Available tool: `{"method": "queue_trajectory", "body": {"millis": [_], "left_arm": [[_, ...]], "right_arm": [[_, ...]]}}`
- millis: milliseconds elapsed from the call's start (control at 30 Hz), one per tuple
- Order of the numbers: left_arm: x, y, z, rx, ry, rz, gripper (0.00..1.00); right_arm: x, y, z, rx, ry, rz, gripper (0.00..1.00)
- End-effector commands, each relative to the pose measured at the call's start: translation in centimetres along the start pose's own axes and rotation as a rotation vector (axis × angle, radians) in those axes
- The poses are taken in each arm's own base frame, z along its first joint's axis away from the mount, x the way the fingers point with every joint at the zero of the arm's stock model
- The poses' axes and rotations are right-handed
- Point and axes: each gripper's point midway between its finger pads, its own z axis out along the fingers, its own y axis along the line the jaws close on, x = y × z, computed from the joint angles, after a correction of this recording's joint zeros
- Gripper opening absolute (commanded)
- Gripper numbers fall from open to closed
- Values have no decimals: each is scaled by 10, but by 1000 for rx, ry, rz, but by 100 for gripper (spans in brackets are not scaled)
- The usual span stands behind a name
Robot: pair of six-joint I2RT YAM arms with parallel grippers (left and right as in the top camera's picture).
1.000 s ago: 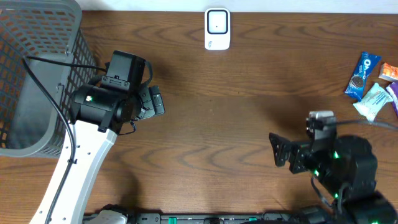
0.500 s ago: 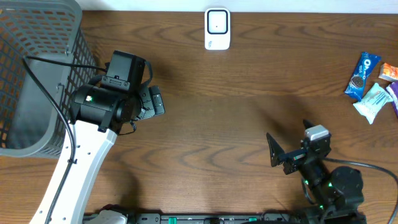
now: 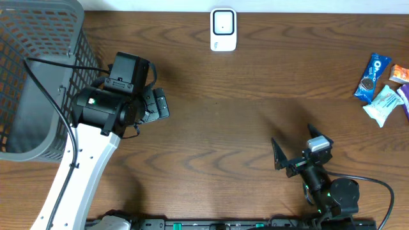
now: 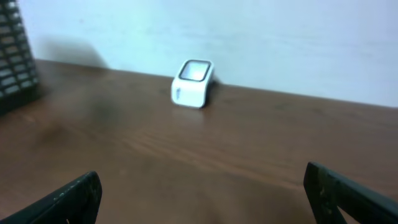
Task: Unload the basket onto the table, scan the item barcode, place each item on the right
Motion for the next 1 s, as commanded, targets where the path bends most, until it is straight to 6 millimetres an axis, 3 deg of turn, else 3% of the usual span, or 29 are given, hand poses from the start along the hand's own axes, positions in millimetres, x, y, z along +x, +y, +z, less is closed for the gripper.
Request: {"method": "queue_trajectory", "body": {"millis": [0, 533, 967], "left_arm": [[-1, 3, 2, -17, 1, -12, 98], [-1, 3, 2, -16, 0, -12, 98], [-1, 3, 2, -16, 1, -12, 98]], "right_arm": [[6, -3, 0, 12, -31, -51, 99], [19, -31, -3, 136, -5, -66, 99], [20, -36, -4, 167, 0, -65, 99]]}}
